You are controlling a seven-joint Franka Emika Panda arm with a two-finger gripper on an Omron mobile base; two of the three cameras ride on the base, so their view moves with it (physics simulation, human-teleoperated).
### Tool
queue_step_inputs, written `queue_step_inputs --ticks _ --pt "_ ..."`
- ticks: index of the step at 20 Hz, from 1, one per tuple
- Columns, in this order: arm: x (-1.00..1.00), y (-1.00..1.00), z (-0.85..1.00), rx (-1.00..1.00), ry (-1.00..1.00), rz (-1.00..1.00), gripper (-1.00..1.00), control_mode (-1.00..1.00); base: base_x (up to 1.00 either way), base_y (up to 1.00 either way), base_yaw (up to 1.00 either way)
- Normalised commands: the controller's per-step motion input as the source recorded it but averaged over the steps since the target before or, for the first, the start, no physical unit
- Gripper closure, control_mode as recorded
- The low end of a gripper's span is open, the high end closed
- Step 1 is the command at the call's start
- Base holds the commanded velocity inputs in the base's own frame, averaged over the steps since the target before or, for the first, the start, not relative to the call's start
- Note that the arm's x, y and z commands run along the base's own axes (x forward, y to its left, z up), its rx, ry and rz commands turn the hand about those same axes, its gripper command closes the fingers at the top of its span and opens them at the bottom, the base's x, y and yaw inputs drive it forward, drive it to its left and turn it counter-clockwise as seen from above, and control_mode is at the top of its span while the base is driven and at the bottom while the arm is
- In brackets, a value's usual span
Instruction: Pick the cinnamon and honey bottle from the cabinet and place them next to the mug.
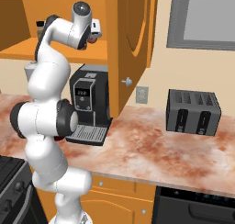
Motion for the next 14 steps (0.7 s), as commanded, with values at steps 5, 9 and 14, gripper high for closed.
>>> queue_step_inputs --ticks 5,9,14 --pt "0.12 0.02 -0.01 0.0 0.0 0.0 -1.0 -1.0 0.0 0.0 0.0" --pt "0.19 0.07 -0.03 0.0 0.0 0.0 -1.0 -1.0 0.0 0.0 0.0" --pt "0.15 0.1 -0.02 0.0 0.0 0.0 -1.0 -1.0 0.0 0.0 0.0"
